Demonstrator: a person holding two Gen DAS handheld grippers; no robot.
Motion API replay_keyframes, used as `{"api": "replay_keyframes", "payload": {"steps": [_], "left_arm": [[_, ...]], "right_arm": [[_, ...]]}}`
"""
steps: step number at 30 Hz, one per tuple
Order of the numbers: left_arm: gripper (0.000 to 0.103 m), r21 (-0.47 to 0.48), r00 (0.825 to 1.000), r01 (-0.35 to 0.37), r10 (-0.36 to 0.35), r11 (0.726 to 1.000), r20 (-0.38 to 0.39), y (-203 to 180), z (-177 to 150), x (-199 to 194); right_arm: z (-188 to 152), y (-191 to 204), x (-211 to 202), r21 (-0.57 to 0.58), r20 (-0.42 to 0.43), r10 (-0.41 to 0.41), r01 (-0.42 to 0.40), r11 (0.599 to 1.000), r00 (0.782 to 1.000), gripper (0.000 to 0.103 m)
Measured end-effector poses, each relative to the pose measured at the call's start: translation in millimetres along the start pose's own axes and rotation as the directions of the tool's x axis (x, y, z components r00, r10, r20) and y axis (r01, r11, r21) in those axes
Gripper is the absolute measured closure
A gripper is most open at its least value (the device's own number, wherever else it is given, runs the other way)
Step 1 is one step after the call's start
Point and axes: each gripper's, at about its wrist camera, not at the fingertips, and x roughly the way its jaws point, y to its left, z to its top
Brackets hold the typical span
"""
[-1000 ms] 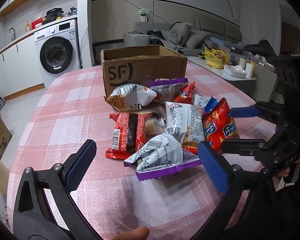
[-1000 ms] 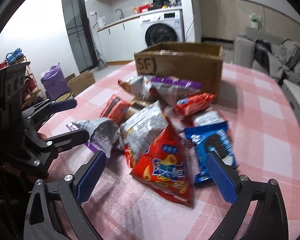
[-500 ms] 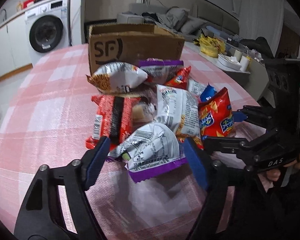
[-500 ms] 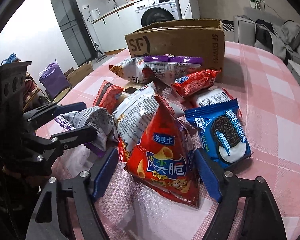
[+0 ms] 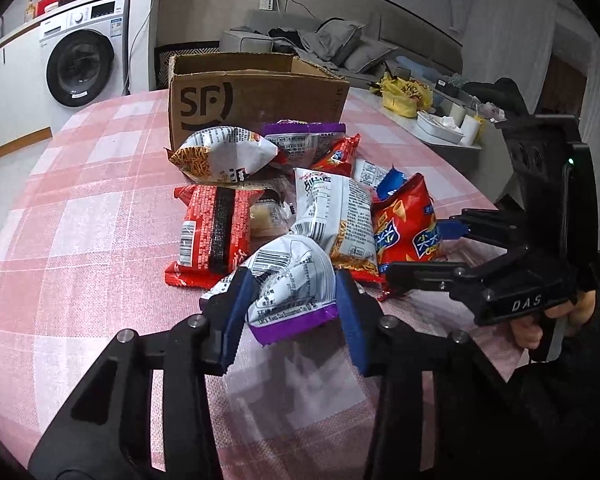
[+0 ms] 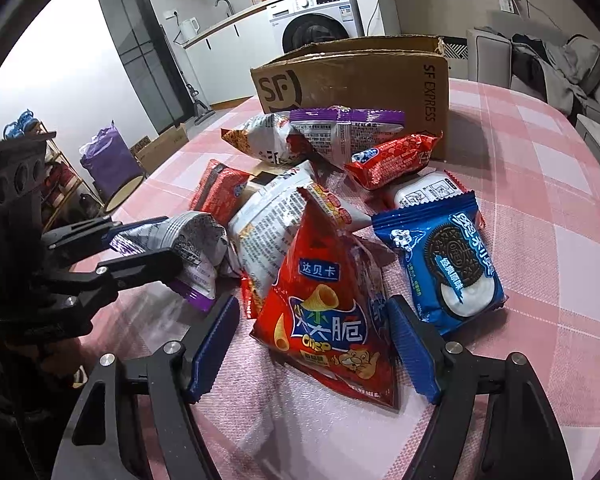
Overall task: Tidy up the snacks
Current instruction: 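Grasp the white-and-purple snack bag with the left tool while the right tool grasps the red chip bag, then lift both held bags and carry them over the open cardboard box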
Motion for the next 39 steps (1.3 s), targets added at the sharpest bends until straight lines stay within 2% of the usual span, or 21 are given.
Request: {"api": "replay_keyframes", "payload": {"steps": [5, 7, 9, 11, 12, 15, 27, 39], "left_arm": [[0.069, 0.004, 1.000, 0.013, -0.013, 1.000, 0.013, 2, -6, -7], [0.071, 0.002, 1.000, 0.021, -0.021, 1.000, 0.020, 2, -7, -9], [0.071, 0.000, 0.999, 0.028, -0.028, 1.000, 0.025, 2, -8, -12], [0.072, 0.005, 0.999, 0.028, -0.028, 1.000, 0.032, 1, -8, -14], [0.072, 0.008, 0.999, 0.032, -0.033, 0.999, 0.037, 0, -8, -16], [0.072, 0.011, 0.998, 0.038, -0.039, 0.999, 0.052, -2, -8, -20], [0.072, 0.001, 0.991, 0.041, -0.041, 0.999, 0.126, -2, -2, -47], [0.072, -0.014, 0.972, 0.008, -0.004, 1.000, 0.236, 1, 23, -84]], "right_arm": [[0, 0, -1, -0.002, 0.001, -0.002, 0.002, 1.000, 1.000, 0.025], [0, 0, 1, 0.001, -0.005, -0.009, 0.009, 1.000, 1.000, 0.030], [-1, -1, 2, -0.001, -0.013, -0.024, 0.024, 1.000, 1.000, 0.042], [-2, 0, 0, -0.003, -0.005, -0.023, 0.023, 1.000, 1.000, 0.046], [-3, 0, -1, -0.005, -0.001, -0.022, 0.022, 1.000, 1.000, 0.052], [-5, 2, -7, -0.011, 0.012, -0.012, 0.012, 1.000, 1.000, 0.061], [-13, 11, -43, -0.035, 0.105, -0.004, 0.008, 0.999, 0.994, 0.062], [9, 13, -90, -0.011, 0.245, -0.015, 0.019, 1.000, 0.969, 0.062]]}}
